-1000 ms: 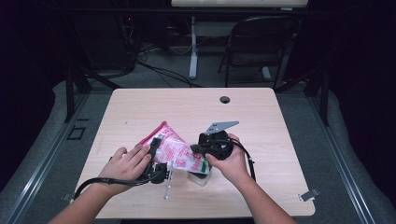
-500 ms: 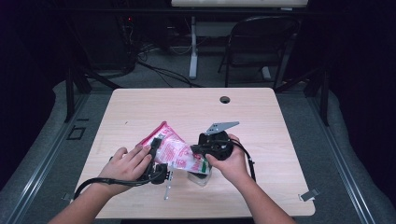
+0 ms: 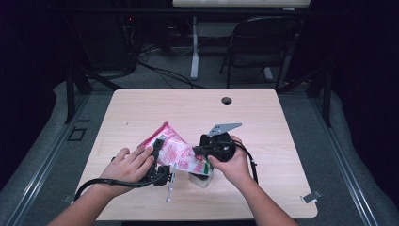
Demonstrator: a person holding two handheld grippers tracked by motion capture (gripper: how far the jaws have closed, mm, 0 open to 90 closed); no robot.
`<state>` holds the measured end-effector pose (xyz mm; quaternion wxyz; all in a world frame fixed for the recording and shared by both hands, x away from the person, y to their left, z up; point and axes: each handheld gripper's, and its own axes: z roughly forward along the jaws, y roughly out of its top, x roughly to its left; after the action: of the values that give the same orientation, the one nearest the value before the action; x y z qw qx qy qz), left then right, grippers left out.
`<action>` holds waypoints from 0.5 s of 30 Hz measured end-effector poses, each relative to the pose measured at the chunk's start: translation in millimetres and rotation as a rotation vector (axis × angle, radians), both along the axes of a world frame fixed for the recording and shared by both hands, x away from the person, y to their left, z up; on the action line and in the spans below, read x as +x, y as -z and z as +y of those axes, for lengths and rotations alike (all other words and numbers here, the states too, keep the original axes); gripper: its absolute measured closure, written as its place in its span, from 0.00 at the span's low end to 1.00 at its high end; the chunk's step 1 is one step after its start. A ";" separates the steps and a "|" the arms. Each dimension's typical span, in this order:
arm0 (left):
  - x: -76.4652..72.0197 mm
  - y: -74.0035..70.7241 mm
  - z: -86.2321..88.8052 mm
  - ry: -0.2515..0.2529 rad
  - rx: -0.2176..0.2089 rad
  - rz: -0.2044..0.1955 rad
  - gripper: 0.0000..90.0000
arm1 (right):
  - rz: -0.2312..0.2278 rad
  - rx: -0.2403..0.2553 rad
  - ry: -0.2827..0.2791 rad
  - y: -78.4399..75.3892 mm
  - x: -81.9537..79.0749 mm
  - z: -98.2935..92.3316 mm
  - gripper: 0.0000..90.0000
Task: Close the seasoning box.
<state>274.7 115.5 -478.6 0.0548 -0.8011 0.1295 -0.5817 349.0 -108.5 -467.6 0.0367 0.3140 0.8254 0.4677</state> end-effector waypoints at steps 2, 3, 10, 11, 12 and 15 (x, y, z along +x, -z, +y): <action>0.0 -0.1 0.1 0.001 -0.003 0.000 0.74 | -0.001 0.000 -0.003 0.3 0.0 -0.4 1.00; 0.0 -0.1 0.1 0.001 -0.002 0.000 0.74 | -0.003 0.002 -0.003 0.5 -0.1 -0.3 1.00; -0.4 -0.9 -0.5 0.002 0.005 -0.005 0.74 | -0.006 0.019 0.002 2.3 -0.9 -0.7 1.00; -0.3 -1.1 -1.0 0.003 0.007 -0.005 0.74 | -0.009 0.018 0.003 2.6 -1.0 -0.9 1.00; 0.0 -1.3 -1.6 0.005 0.010 -0.005 0.74 | -0.011 0.020 0.005 3.3 -1.2 -1.2 1.00; 0.4 -1.4 -3.1 0.004 0.018 -0.002 0.74 | -0.014 0.022 0.007 4.9 -1.6 -1.8 1.00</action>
<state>275.0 112.4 -477.2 0.0610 -0.7999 0.1365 -0.5812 347.4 -110.2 -472.5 0.0407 0.3138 0.8189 0.4788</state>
